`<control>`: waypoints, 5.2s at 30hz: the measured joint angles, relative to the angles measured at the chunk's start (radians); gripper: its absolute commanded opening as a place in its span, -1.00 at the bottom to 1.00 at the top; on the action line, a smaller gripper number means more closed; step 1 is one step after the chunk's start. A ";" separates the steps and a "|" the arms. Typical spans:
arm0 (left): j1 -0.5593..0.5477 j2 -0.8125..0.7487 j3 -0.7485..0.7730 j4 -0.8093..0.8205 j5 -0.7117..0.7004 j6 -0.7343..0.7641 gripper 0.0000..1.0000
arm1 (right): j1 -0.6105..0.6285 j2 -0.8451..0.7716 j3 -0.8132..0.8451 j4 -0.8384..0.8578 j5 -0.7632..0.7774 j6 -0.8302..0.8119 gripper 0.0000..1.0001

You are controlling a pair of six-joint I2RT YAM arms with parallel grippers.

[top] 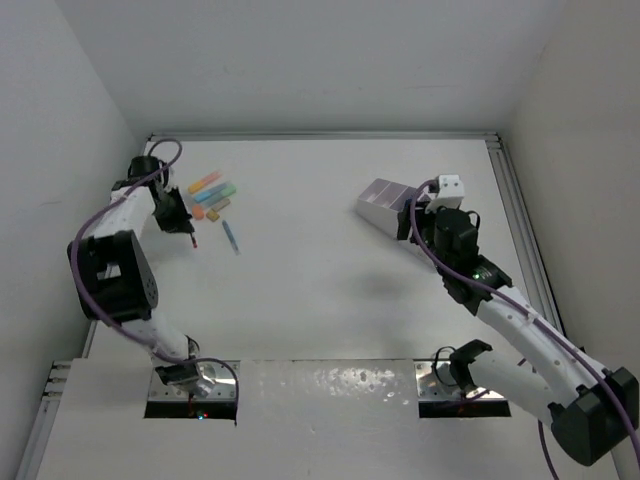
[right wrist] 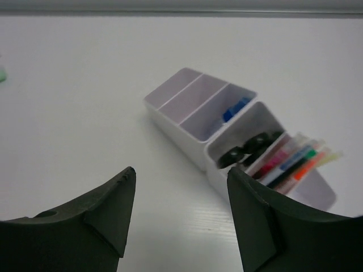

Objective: Sort the stationery into containers
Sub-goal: Pick up the pen from the center of the board, then place the pen in the storage box, then pick up the pen from the center of the board.

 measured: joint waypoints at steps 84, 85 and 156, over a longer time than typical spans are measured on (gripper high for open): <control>-0.290 -0.211 0.039 0.110 -0.169 0.213 0.99 | -0.444 0.363 -0.184 0.494 -0.288 0.215 -0.03; -0.296 -0.208 0.064 0.105 -0.216 0.228 0.99 | -0.440 0.359 -0.184 0.493 -0.288 0.210 0.06; -0.848 -0.275 0.133 0.098 0.146 0.419 -1.00 | 0.145 0.484 0.149 0.512 -0.278 0.522 0.27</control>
